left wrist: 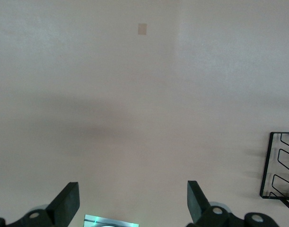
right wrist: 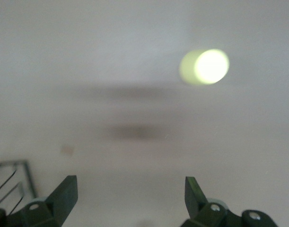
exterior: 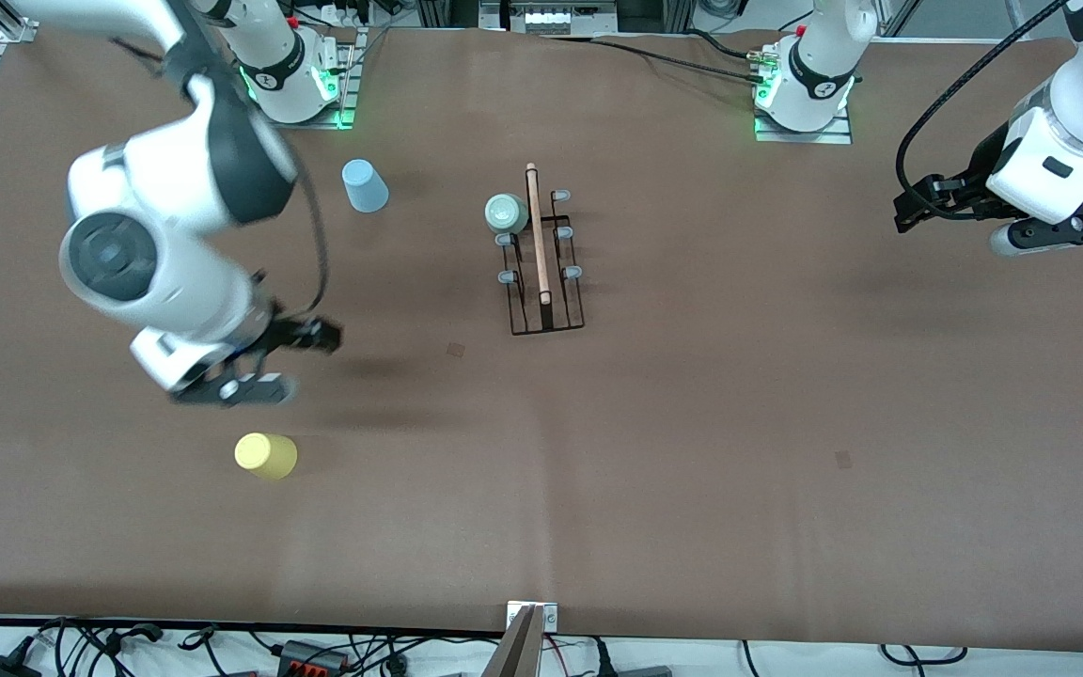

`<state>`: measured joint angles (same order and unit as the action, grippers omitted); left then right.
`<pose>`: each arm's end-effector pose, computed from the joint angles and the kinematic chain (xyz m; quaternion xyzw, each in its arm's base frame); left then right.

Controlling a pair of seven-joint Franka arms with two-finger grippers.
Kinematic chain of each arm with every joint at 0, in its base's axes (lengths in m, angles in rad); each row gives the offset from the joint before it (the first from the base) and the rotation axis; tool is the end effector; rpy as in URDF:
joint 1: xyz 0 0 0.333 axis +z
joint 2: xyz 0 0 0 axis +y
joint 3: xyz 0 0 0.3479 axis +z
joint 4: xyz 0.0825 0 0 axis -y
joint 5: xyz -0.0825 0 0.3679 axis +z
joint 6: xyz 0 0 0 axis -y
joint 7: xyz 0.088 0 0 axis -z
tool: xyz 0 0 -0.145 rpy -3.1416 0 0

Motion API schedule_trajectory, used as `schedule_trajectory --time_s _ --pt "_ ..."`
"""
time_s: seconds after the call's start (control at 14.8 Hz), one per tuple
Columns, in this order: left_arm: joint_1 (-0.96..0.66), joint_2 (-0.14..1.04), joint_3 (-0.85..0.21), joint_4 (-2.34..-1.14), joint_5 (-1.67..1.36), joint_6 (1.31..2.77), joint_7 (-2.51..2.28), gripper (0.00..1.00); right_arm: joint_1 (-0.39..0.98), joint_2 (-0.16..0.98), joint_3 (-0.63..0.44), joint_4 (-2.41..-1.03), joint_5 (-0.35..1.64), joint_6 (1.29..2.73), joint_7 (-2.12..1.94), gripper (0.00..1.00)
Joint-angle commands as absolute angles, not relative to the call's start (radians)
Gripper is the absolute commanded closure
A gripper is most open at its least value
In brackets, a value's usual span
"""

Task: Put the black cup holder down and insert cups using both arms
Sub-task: 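Move the right gripper down to the yellow cup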

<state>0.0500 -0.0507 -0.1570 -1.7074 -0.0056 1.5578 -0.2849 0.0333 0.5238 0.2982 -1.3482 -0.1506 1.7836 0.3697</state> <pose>0.5086 -0.0573 0.5820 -0.9948 -0.0891 0.0486 0.0108 0.6744 0.1705 0.4215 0.9993 -0.0172 -0.0314 0.0101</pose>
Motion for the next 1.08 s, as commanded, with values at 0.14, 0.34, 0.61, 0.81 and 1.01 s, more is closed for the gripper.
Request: schedule_trajectory --time_s 0.14,0.34,0.61,0.81,1.01 --pt "0.049 -0.04 -0.152 -1.684 -0.021 1.548 -0.259 0.0 -0.011 0.621 0.241 -1.33 -0.19 1.979 0.385 0.0" --pt "0.049 -0.04 -0.152 -1.684 -0.021 1.548 -0.259 0.0 -0.025 0.687 0.218 -1.327 -0.193 2.074 0.374 0.0" --pt "0.051 -0.04 -0.152 -1.684 -0.021 1.548 -0.259 0.0 -0.044 0.778 0.201 -1.328 -0.195 2.235 0.286 0.0" --pt "0.051 -0.04 -0.152 -1.684 -0.021 1.548 -0.259 0.0 -0.046 0.795 0.201 -1.328 -0.192 2.247 0.265 0.0" --pt "0.051 -0.04 -0.152 -1.684 -0.021 1.548 -0.259 0.0 -0.049 0.814 0.201 -1.331 -0.195 2.249 0.264 0.0"
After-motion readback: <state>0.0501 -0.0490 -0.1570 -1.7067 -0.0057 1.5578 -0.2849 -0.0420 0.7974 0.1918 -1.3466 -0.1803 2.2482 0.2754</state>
